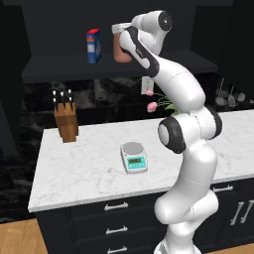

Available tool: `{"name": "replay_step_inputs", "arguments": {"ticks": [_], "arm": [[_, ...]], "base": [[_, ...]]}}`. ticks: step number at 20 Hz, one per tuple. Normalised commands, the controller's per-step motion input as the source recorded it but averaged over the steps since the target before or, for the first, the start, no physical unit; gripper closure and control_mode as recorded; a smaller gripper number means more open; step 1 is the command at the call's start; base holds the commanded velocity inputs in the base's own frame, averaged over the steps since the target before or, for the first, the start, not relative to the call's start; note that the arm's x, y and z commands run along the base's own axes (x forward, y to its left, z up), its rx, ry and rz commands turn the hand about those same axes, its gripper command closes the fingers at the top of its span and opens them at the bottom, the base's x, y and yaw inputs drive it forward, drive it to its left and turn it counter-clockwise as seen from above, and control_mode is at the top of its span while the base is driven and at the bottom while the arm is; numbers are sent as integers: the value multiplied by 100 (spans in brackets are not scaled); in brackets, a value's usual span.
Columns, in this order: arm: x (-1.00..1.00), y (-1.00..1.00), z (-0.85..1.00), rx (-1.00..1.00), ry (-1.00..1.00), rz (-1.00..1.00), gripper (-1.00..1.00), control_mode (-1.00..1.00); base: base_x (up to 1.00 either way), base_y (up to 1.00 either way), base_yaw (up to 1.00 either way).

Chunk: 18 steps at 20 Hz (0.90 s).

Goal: Pick the honey bottle and place it on the digital scale for weighing, and close the cabinet.

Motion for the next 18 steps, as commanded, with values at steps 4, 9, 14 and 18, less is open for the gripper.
{"name": "replay_step_inputs", "arguments": {"ticks": [4, 9, 14, 18], "arm": [[3, 9, 0, 0, 4, 0, -100, -100], [0, 14, 0, 0, 5, 0, 100, -100], [0, 3, 0, 0, 3, 0, 100, -100], [0, 0, 0, 0, 0, 0, 100, -100]], "base": [[0, 0, 0], [0, 0, 0], [0, 0, 0], [0, 0, 0]]}}
